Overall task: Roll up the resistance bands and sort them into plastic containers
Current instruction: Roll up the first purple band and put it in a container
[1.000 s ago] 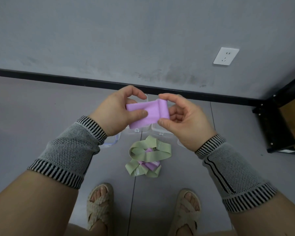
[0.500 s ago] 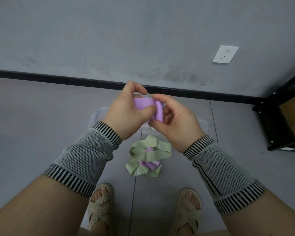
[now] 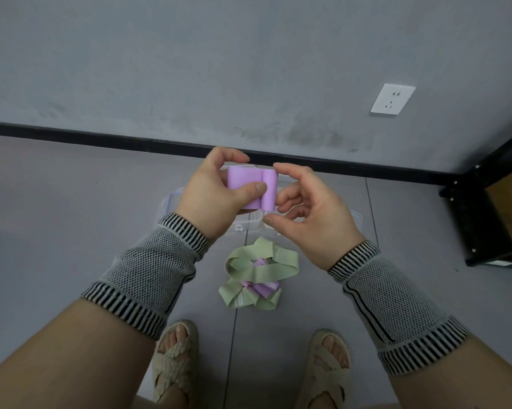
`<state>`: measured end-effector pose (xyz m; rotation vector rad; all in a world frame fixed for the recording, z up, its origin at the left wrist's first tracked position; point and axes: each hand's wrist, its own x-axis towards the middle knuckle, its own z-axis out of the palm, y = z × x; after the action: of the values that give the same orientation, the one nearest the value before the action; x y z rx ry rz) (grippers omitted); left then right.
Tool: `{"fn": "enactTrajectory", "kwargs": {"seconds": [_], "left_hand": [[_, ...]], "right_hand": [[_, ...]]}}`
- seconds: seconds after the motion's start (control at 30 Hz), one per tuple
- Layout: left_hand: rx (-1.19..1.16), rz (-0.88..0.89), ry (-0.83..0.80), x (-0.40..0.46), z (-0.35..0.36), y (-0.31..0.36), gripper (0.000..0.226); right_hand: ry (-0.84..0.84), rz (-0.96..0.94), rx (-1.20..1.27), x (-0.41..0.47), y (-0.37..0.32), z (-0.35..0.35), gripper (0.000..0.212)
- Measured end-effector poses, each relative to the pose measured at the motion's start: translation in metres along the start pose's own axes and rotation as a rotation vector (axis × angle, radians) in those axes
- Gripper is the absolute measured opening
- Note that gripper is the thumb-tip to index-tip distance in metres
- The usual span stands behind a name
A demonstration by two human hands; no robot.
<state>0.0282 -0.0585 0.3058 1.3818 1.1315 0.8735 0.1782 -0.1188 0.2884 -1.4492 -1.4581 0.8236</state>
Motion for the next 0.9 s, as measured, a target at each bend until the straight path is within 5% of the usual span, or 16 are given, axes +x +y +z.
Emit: {"fn": "enactTrajectory", "kwargs": {"seconds": [0.33,0.57,0.9], "left_hand": [[-0.153,-0.042,-0.07,-0.006,0.011,0.002,0.021],[-0.105,-0.045,-0.091,-0.003,0.006,0.001,0.025],[-0.005,-0.085,-0.096,-0.003,0.007,0.0,0.033]], "right_hand": [[0.079,-0.086,-0.141,-0.001,-0.001,0.002,0.053],[0.025,-0.021,-0.011,0.0,0.002,-0.001,0.063],[0.082,-0.067,-0.225,0.001,0.002,0.005,0.047]]}}
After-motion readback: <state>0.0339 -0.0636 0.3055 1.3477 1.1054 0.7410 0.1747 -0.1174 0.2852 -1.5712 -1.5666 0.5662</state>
